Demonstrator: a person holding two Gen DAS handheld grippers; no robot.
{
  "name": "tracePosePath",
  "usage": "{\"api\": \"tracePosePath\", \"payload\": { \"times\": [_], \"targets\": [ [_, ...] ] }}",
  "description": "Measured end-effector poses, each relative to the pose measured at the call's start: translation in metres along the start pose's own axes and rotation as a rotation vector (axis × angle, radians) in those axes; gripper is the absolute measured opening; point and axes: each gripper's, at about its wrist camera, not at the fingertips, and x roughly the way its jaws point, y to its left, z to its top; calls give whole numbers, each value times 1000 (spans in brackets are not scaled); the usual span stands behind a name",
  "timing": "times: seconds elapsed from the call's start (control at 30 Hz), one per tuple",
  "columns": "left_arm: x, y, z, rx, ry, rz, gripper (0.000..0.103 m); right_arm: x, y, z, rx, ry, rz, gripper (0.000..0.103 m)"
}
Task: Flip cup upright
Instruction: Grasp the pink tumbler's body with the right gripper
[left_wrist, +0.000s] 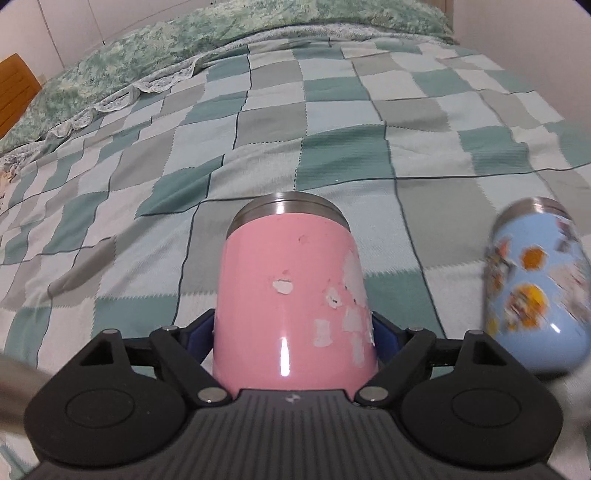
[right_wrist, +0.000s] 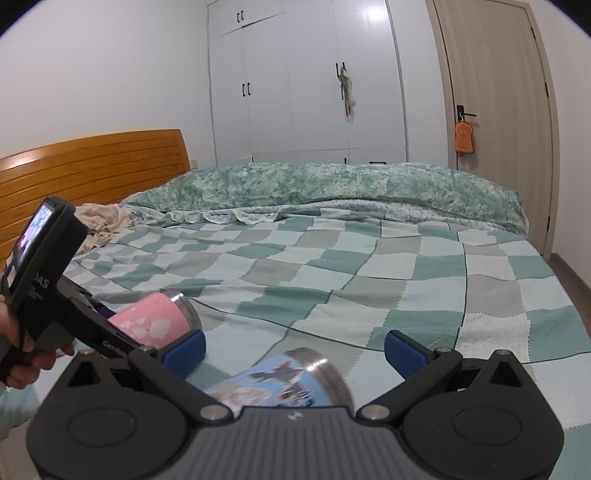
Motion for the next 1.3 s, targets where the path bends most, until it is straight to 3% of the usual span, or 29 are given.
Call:
{"api": "tracePosePath", "payload": {
  "times": [0.17, 0.4, 0.73, 0.9, 1.07, 1.13, 1.3],
  "targets": [
    [-47, 5, -22, 1, -39, -32, 86, -35, 29, -2, -6, -4, 4, 103],
    [-88, 7, -71, -3, -28, -99, 86, -75, 67, -19, -7, 17, 20, 103],
    [-90, -4, -135, -20, 22, -146, 86, -107, 99, -60, 14, 86, 18, 103],
    [-88, -6, -147, -24, 6, -137, 86, -114, 101, -73, 29, 108, -18, 103],
    [-92, 4, -151, -52, -6, -184, 89, -119, 102, -72, 53, 108, -58, 103],
    [-106, 15, -155, -69, -65, -233, 103, -119, 103, -69, 52, 108, -68, 103],
    [-155, 45, -161, -79, -236, -264, 103, -114, 119, -56, 56, 112, -67, 103]
  ]
}}
